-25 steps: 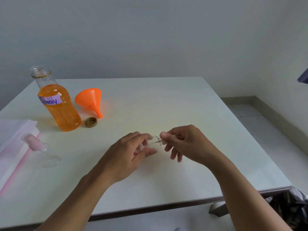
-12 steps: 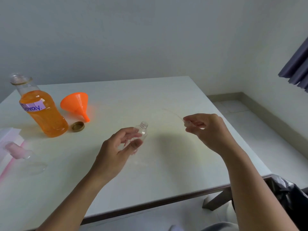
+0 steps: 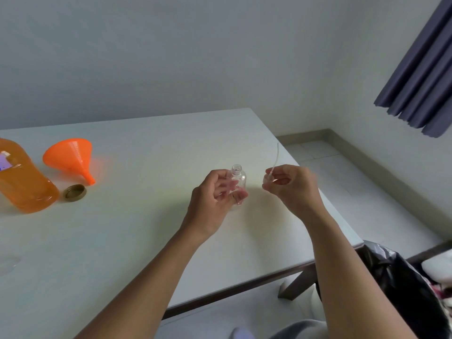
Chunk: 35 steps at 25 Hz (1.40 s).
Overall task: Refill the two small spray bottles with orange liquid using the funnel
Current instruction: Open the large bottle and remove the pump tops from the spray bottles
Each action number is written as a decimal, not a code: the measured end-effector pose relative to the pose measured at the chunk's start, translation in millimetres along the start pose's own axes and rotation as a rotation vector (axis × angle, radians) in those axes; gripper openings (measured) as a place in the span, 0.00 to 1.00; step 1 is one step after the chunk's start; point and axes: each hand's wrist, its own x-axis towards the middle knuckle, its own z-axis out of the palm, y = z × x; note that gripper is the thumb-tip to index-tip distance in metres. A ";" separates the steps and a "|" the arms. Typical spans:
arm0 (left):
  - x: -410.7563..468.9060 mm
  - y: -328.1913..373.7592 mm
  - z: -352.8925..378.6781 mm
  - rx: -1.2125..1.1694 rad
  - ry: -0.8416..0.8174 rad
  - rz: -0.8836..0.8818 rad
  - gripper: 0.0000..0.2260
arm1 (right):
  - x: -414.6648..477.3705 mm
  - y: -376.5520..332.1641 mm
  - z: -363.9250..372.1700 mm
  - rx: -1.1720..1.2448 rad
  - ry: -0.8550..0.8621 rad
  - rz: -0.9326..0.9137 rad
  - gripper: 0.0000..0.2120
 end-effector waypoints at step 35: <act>-182.2 27.2 -183.9 0.317 0.732 -0.164 0.13 | -136.7 -70.5 104.0 -0.370 -0.455 -0.550 0.16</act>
